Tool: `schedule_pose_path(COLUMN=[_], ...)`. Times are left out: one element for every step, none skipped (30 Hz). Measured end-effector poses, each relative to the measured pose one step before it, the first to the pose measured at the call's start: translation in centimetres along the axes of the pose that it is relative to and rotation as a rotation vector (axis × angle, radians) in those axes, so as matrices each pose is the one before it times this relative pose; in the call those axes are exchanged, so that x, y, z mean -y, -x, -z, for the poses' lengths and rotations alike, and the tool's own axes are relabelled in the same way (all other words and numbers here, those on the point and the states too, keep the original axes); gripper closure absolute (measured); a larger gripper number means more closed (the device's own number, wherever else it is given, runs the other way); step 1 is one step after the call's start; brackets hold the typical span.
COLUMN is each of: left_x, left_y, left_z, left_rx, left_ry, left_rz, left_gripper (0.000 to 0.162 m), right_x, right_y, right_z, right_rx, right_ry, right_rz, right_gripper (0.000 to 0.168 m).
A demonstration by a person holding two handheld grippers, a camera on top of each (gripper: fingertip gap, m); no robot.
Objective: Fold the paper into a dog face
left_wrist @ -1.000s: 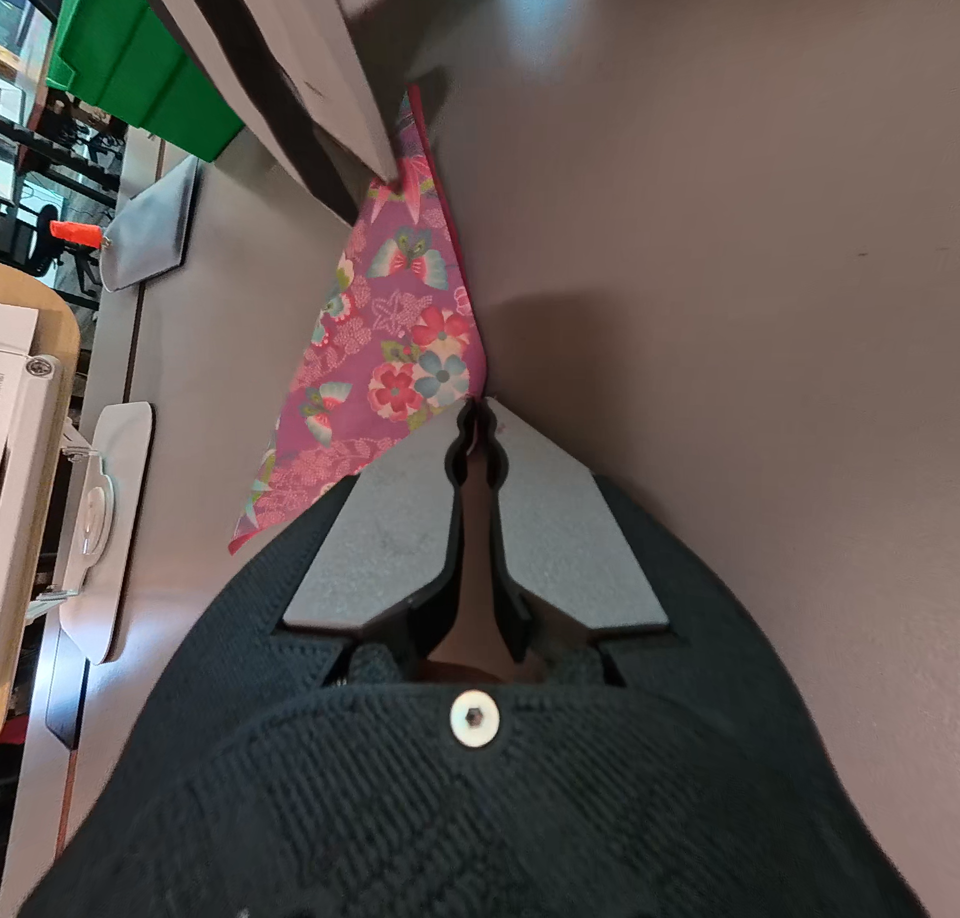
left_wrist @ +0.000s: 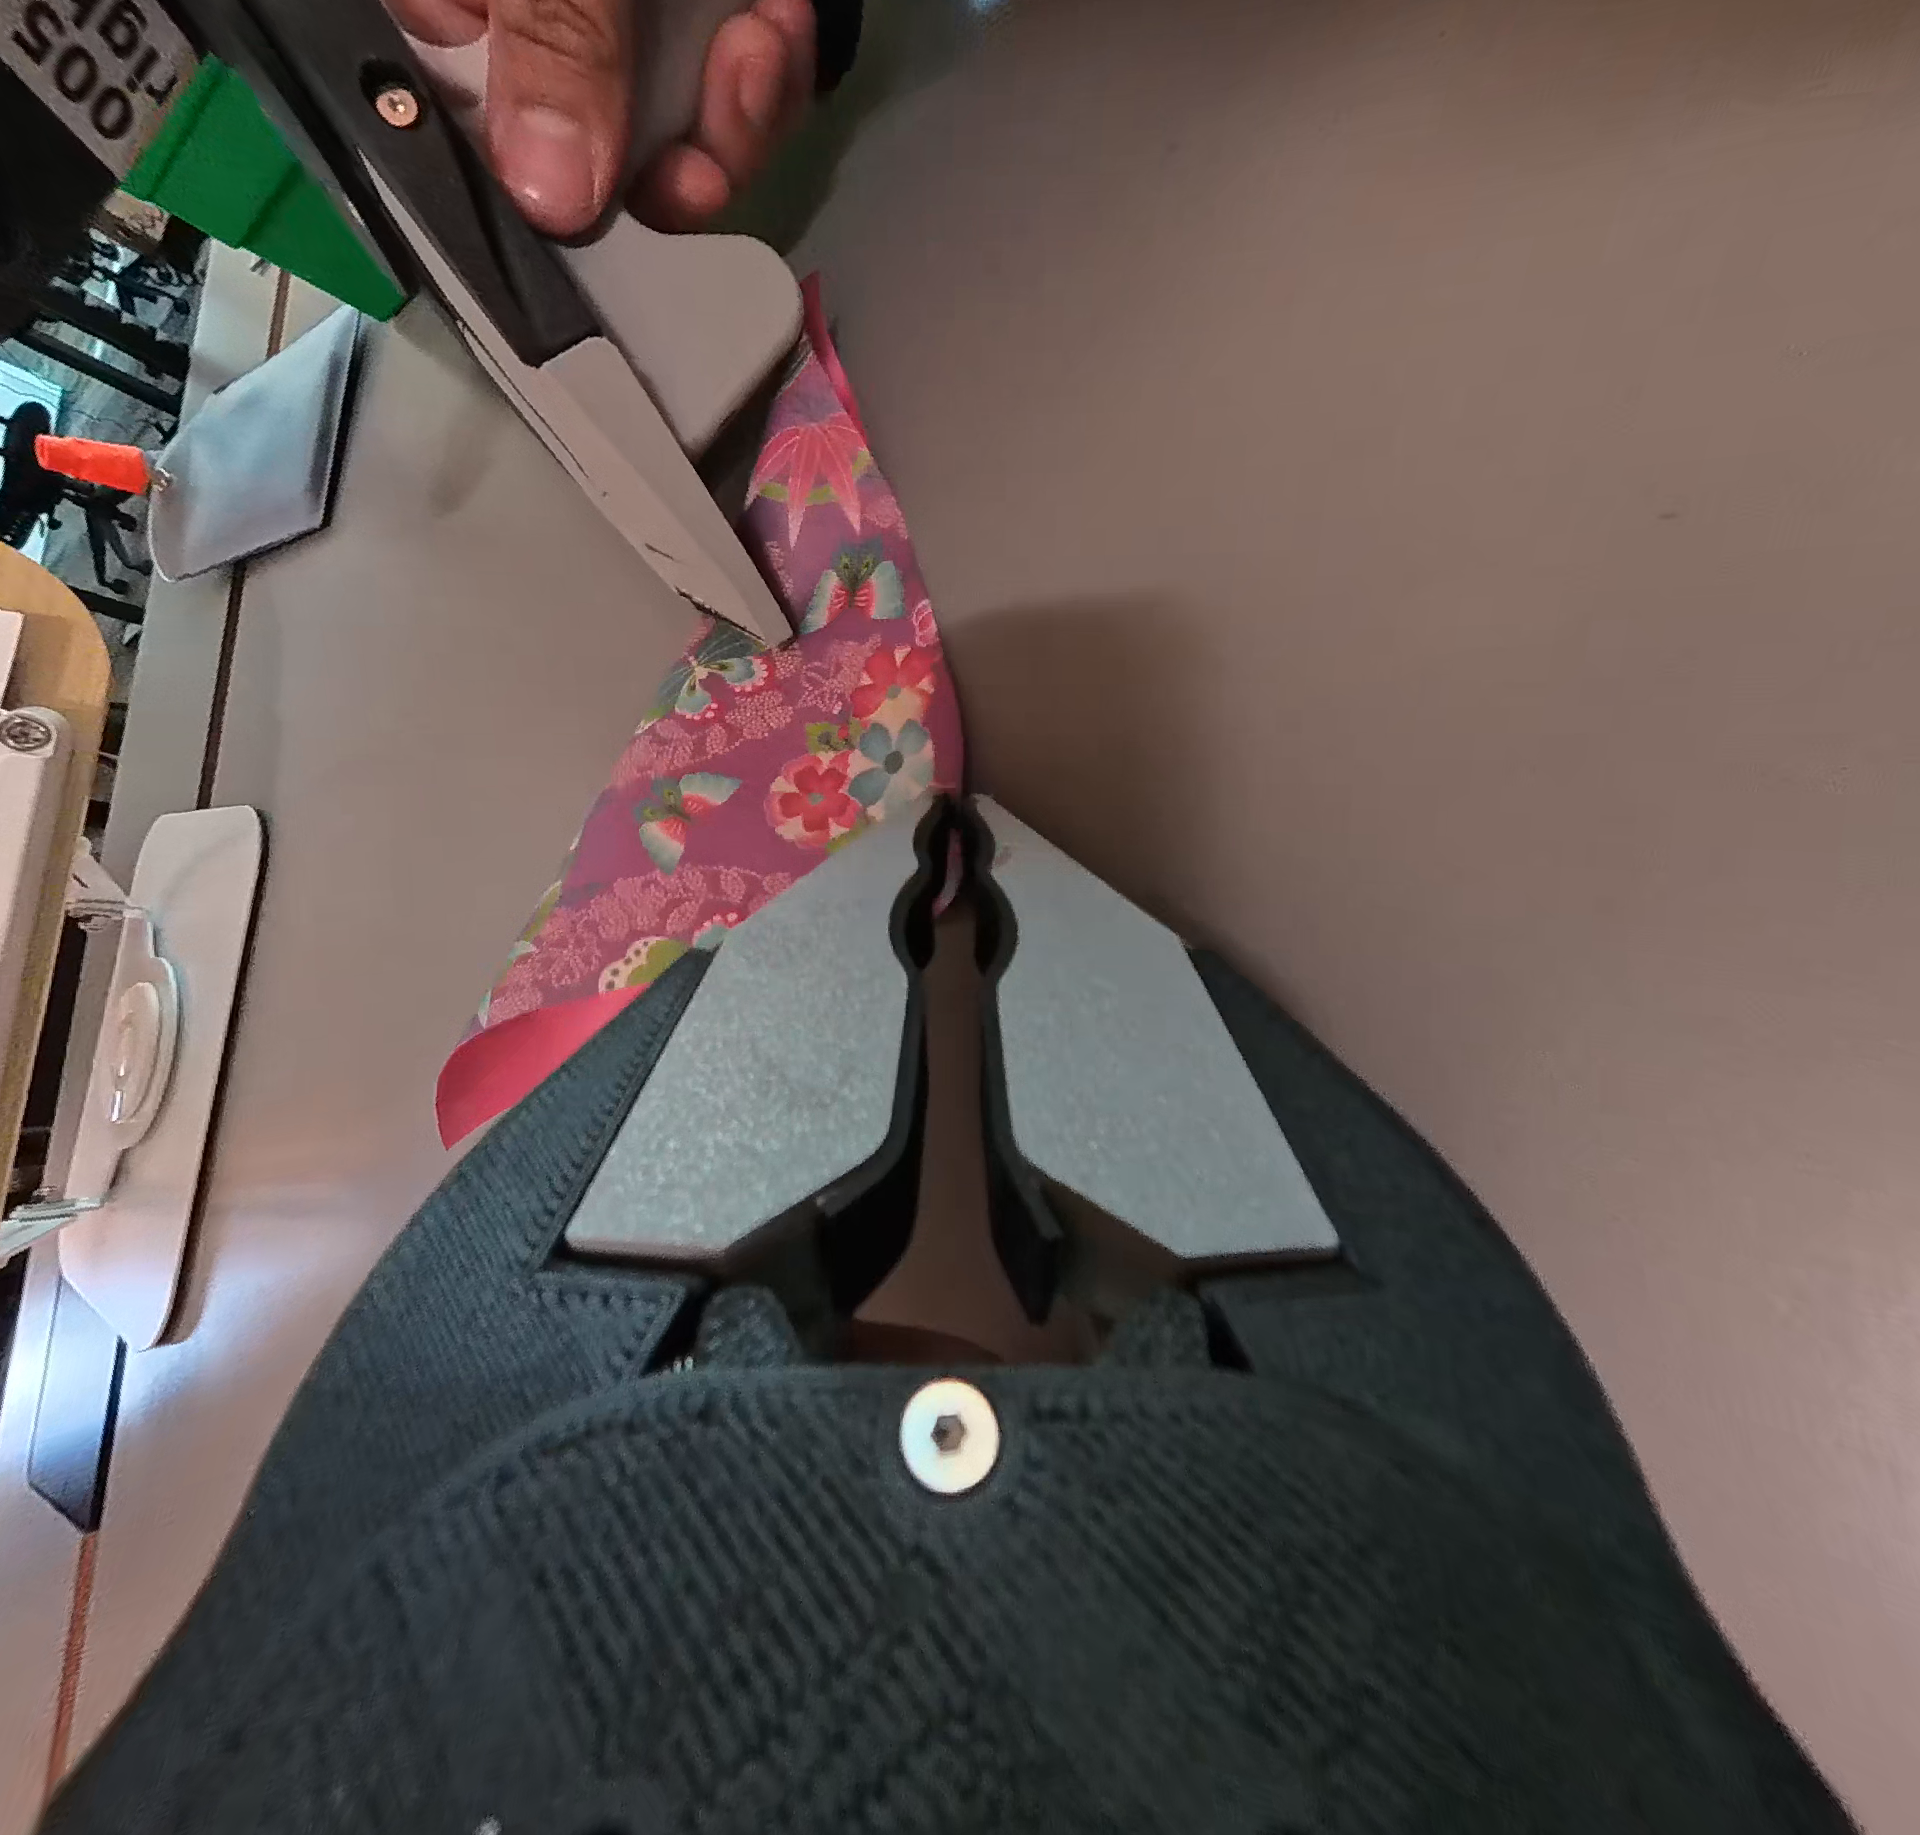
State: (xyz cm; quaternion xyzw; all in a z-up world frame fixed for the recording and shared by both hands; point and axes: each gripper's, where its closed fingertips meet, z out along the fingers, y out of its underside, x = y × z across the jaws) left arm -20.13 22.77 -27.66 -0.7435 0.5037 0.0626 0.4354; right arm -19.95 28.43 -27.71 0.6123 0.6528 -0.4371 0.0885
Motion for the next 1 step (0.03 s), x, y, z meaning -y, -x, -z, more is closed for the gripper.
schedule_pose_path(left_x=[0.011], left_y=[-0.116], left_z=[0.186], left_rx=[-0.0152], left_ry=[0.0024], left_rz=[-0.0026], left_gripper=[0.160], right_x=[0.001], right_y=[-0.006], right_z=[-0.001], right_rx=[0.0018], right_ry=[-0.0007], right_rz=[0.0047], right_gripper=[0.168])
